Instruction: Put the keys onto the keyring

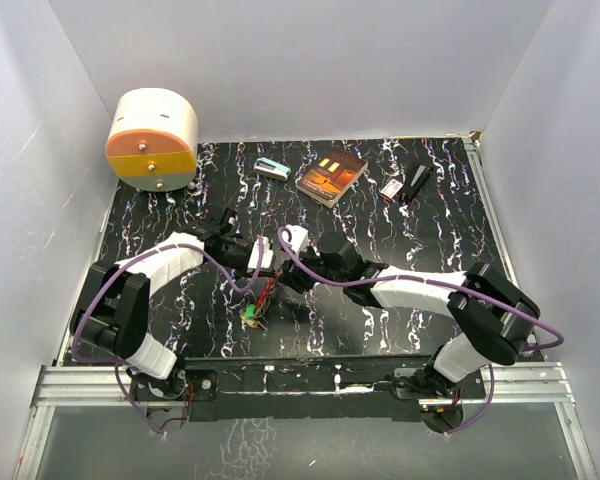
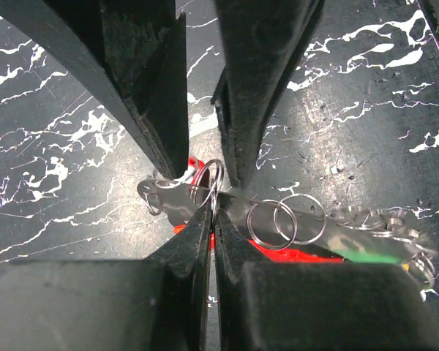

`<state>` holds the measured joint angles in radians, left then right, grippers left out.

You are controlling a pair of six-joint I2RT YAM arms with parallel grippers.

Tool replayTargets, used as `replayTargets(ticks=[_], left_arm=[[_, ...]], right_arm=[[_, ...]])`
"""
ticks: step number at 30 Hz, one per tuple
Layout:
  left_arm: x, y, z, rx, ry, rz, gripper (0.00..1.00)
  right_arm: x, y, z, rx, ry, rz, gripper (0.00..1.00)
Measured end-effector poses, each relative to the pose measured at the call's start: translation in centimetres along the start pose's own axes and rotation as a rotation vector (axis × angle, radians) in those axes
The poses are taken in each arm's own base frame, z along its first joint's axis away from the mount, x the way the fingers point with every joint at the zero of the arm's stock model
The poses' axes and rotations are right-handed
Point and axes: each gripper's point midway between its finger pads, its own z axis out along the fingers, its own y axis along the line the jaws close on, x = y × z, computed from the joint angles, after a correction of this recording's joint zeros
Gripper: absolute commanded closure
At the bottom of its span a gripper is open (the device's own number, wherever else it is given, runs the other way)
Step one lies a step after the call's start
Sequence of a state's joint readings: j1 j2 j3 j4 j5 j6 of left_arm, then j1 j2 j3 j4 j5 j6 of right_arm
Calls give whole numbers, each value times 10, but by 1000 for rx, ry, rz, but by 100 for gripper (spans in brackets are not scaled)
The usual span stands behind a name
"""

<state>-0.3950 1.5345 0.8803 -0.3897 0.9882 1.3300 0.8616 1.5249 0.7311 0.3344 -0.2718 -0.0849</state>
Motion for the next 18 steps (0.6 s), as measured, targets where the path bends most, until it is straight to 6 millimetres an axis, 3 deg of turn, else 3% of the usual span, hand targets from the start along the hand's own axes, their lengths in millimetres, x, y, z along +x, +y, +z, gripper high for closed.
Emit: replayTargets(ticks=[8,18], left_arm=[[0,-1,0,2,-1,-5,100],[-1,0,1,2,-5,-5,100]], right_arm=[[-15,4,-3,-22,-48,-17,66],[-17,5,-3,-26,-55,-19,72]])
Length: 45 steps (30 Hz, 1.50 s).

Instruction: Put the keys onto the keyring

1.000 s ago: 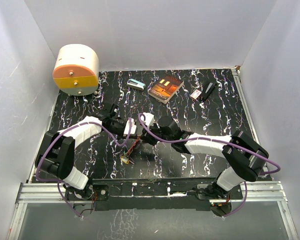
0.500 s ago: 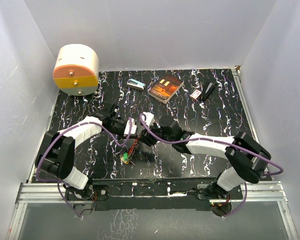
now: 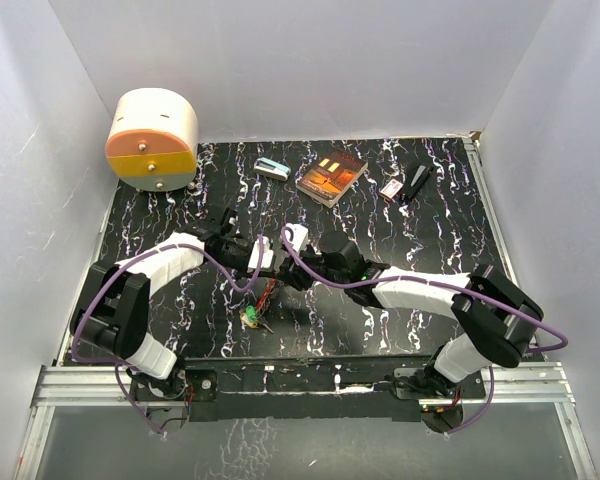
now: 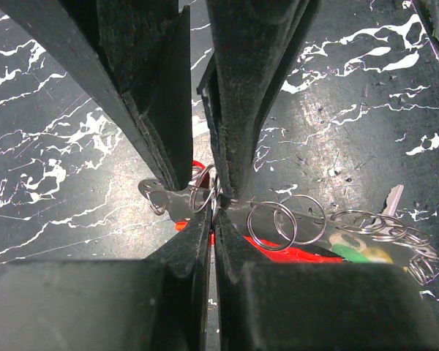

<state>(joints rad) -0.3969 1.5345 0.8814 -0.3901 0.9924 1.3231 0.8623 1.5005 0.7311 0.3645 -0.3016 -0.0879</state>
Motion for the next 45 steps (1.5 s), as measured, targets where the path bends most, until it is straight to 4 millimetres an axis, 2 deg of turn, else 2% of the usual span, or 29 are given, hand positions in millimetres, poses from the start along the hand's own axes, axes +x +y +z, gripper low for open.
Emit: replayTargets(ticks=[6,11,45], left_arm=[[-1,1,0,-1,-1,2,100],[-1,2,-1,-3,0,4,100],[-13,2,5,12,-47,51,100]], right_arm=[[0,-1,0,5,0,-3,84],[0,-1,0,9,1,-12,90],[2,-5,-21,54,-9,-42,92]])
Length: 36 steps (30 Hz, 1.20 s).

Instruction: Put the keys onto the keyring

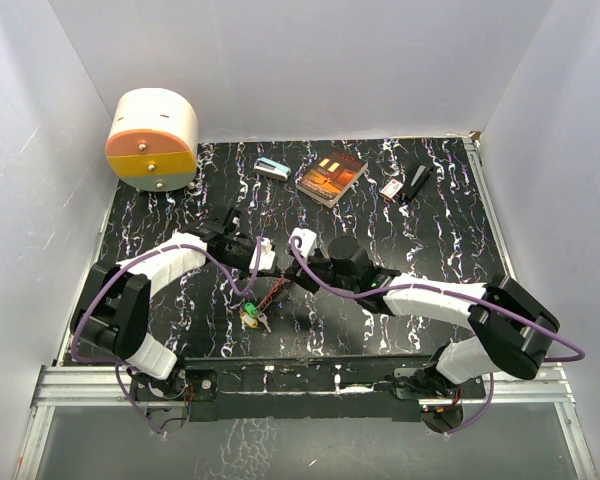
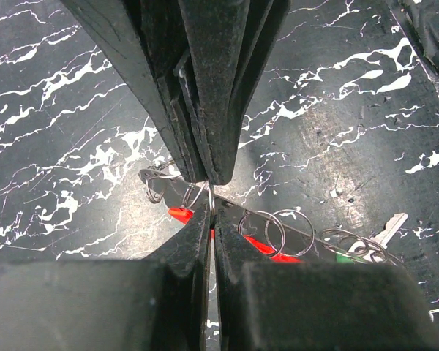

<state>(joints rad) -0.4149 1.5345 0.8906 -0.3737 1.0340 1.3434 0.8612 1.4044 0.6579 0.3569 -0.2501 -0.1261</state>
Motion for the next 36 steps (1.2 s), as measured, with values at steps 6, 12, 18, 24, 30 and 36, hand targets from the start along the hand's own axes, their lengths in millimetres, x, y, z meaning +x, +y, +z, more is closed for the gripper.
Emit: replayTargets(ticks=[6,12,18,24,30,36], left_arm=[[0,1,0,-1,-2,5,100],[0,2,0,-4,-2,5,100],[1,3,-1,-11,8,4,100],[1,4,-1,-12,8,5,100],[2,3,-1,-11,10,3,100],[1,4,-1,-15,6,-19,100]], right_arm=[[0,-1,-1,0,0,2,92],[2,-2,-2,1,4,5,92],[6,-2,-4,2,12,13,92],[7,-2,-4,-3,12,18,92],[7,-2,-4,-6,13,26,92],[7,-2,-4,-4,13,32,92]])
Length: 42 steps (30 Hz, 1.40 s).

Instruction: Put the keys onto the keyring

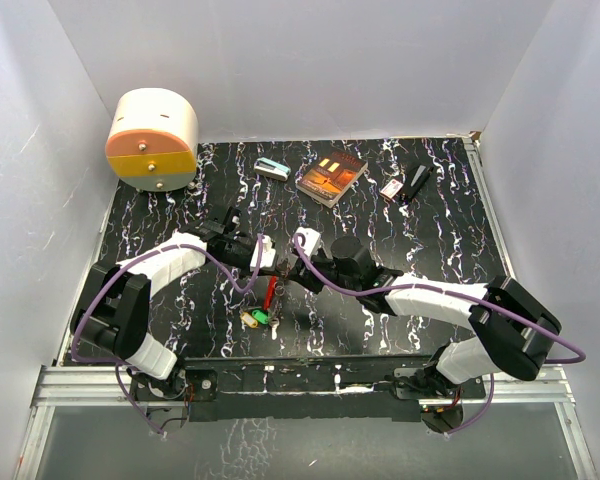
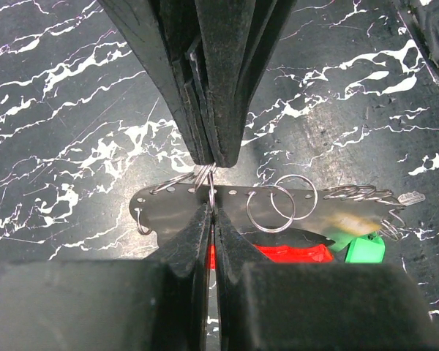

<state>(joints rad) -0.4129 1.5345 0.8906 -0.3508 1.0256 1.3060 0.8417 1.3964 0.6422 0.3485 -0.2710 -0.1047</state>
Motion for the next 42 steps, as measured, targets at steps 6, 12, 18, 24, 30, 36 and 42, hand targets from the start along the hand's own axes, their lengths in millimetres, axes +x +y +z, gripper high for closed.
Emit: replayTargets(ticks=[6,12,18,24,30,36,42], left_arm=[[-1,0,-1,-1,-6,-18,100],[-1,0,-1,-4,-9,-22,100],[-2,-1,0,-1,-16,-35,100],[-3,-1,0,0,-21,-35,100],[-3,-1,0,-1,-21,-36,100],[-3,1,0,-9,-24,-54,100],[-6,4,1,-20,-40,-74,100]], right_arm=[[0,-1,0,8,1,1,91],[1,-2,-1,14,4,-1,73],[6,-11,-4,47,28,-6,62],[6,-11,-4,42,27,-15,66],[4,-8,-4,22,26,-17,71],[-6,-5,-13,18,8,-22,67],[-13,0,-16,-6,-12,-19,65]])
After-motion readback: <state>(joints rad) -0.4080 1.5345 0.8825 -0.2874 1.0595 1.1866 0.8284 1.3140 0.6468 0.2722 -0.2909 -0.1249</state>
